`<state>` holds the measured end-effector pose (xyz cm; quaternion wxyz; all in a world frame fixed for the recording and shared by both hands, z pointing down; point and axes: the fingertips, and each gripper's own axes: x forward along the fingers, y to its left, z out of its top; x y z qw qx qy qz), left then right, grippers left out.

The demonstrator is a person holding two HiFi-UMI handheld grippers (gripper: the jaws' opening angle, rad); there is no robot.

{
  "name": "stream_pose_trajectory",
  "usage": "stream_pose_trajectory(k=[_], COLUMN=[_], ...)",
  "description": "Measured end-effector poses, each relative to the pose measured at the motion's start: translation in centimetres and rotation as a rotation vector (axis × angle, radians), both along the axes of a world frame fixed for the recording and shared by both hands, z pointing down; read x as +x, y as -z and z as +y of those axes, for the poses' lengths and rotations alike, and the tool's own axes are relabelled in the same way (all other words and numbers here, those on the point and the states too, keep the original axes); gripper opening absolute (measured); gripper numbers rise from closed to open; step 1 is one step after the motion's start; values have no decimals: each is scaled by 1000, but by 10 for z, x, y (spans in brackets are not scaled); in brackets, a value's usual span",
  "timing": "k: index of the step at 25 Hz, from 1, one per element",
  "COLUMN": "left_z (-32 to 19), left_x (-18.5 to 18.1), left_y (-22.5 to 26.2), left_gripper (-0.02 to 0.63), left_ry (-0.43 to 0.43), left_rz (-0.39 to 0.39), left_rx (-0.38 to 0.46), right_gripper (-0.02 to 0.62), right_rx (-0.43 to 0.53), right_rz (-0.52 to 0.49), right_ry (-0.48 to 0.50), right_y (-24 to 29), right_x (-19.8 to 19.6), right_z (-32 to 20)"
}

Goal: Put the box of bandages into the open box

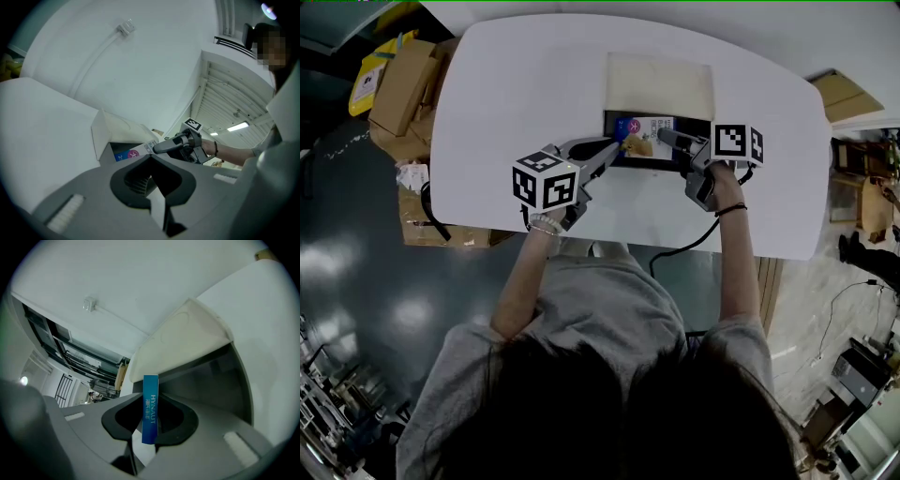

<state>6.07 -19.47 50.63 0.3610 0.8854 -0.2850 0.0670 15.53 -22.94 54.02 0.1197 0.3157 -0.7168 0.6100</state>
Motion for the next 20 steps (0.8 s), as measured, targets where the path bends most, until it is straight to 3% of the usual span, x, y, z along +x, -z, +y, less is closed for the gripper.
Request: stream_pose_trajectory(k=[10, 20], left_z=[1, 0], left_x=[2, 4], left_y=[0, 1], left_gripper=[-2, -2], left_ry=[-12, -18], left_rz=[8, 16], left_rx=[0, 3], right_gripper=[104, 150], right_rx=[-51, -94], right_rz=[62, 239], right_ry=[1, 12], right_y=[-11, -30], right_x=[3, 14], right_z=[-3, -6])
